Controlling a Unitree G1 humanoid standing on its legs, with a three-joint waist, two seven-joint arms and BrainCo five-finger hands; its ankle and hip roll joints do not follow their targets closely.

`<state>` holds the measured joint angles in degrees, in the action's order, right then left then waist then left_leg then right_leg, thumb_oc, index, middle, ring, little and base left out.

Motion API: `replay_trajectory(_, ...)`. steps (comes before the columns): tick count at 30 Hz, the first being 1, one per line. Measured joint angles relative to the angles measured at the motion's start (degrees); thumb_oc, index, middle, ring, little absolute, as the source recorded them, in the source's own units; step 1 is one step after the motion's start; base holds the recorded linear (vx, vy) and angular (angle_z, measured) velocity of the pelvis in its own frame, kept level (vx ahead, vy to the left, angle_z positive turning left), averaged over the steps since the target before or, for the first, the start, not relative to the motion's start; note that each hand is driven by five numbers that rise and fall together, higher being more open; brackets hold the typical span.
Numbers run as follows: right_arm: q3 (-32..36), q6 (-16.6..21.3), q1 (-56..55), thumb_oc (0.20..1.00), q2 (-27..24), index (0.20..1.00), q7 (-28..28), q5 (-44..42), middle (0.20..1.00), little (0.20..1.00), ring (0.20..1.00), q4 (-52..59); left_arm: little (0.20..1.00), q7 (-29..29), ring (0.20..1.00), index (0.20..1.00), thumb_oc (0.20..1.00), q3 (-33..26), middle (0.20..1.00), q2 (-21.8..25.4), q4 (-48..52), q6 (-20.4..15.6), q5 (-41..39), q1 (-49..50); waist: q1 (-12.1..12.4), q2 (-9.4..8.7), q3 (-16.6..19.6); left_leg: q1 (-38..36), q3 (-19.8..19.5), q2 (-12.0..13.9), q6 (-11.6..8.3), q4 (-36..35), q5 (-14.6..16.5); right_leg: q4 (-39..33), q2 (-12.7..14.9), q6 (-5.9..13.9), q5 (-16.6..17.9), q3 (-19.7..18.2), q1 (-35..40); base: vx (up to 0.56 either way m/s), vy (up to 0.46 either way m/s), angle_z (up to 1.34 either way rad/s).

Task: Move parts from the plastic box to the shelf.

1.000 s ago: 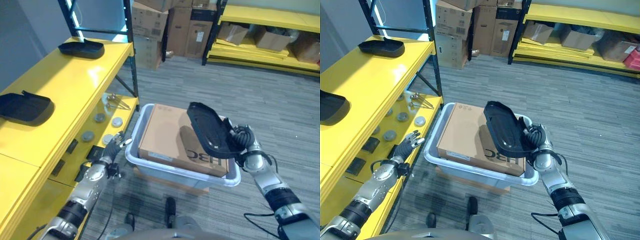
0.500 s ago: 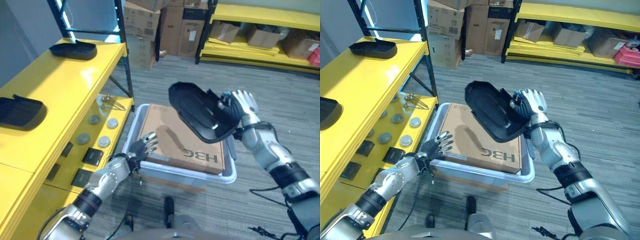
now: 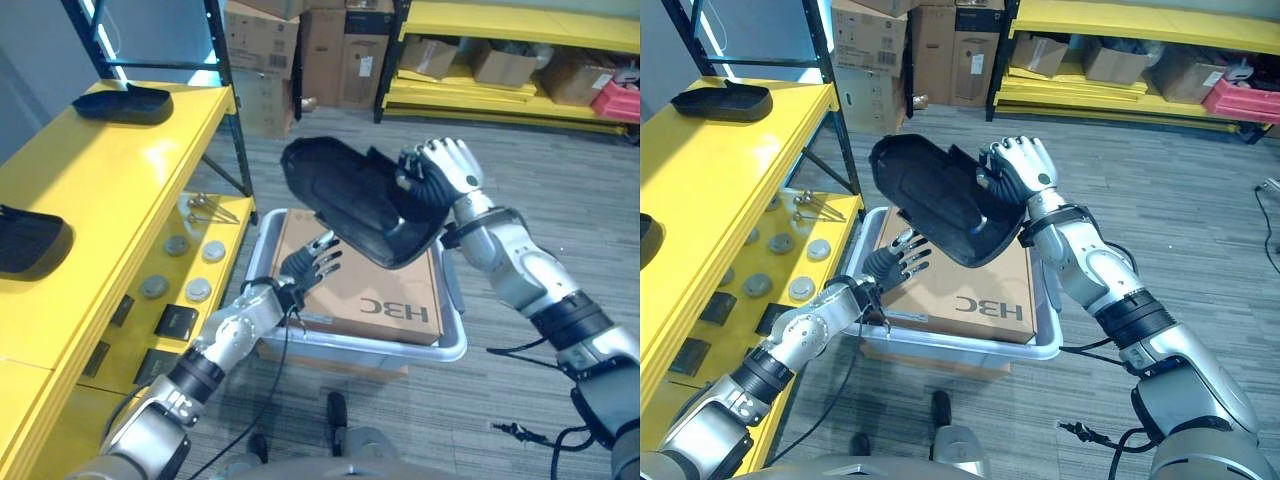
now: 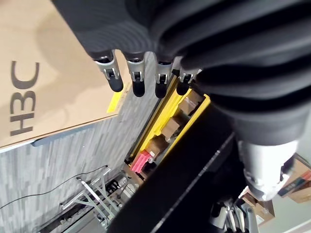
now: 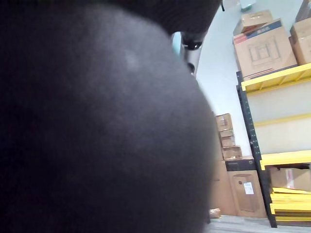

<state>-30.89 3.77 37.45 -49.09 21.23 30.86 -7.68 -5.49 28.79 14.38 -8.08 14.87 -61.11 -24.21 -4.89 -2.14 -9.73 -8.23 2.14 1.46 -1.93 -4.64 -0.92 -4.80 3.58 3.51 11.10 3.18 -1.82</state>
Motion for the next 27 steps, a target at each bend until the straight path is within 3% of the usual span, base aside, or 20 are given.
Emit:
replay_trajectory(6,-2.2,1.7,0.1,0.2,1.9,0.2,-1.8,0.0,0.2,0.2,0.2,0.5,1.0,-2.3,1.0,1.0,1.0,0.0,1.0,0.3,0.5,-1.6,0.7,0.0,0.1,0.02,0.0,-0.6,0.8,0.0,0.0,0.0,0.3,0.0,-0.1,-0.04,0.0,-0.7,0.3,0.01,0.01,-0.06)
replay_trajectory(12,-2.3,0.3,0.1,0.2,2.8,0.2,-2.5,-0.4,0.2,0.2,0.2,4.1,1.0,-2.9,1.0,1.0,1.0,-1.1,1.0,2.7,0.6,-3.6,0.4,0.0,0.2,0.03,0.0,-0.7,0.8,0.0,0.01,-0.3,0.4,-0.1,-0.1,-0.55,-0.4,-0.7,0.6,0.0,0.0,0.0)
replay_trajectory(13,-2.3,1.1,0.1,0.2,3.0,0.2,-2.5,-2.2,0.2,0.2,0.2,4.7,0.225,-2.7,0.225,0.225,0.225,-1.5,0.225,4.0,0.6,-4.4,-0.1,0.0,0.2,0.03,0.0,-0.9,0.8,0.0,0.02,-0.3,0.4,-0.3,-0.1,-0.55,-0.4,-0.7,0.6,0.0,0.0,0.0)
replay_trajectory(22,0.9,2.3,-1.5,0.2,5.5,0.2,-2.4,-5.3,0.2,0.2,0.2,9.4,0.2,-4.7,0.2,0.2,0.2,-3.6,0.2,1.0,0.5,-11.7,1.5,1.4,-0.1,0.03,0.0,-1.0,1.0,0.0,-0.14,0.0,0.3,-0.1,-0.2,-0.28,-0.2,-0.8,0.5,0.0,-0.013,-0.01)
replay_trajectory(27,2.1,3.9,-3.6,0.2,8.7,0.2,-2.8,-7.0,0.2,0.2,0.2,10.2,0.2,-10.2,0.2,0.2,0.2,-4.1,0.2,0.3,0.5,-15.1,6.6,2.1,0.1,0.03,0.0,-1.1,0.9,0.1,-0.17,0.0,0.3,0.0,-0.3,-0.28,-0.2,-0.8,0.7,0.0,-0.015,0.0)
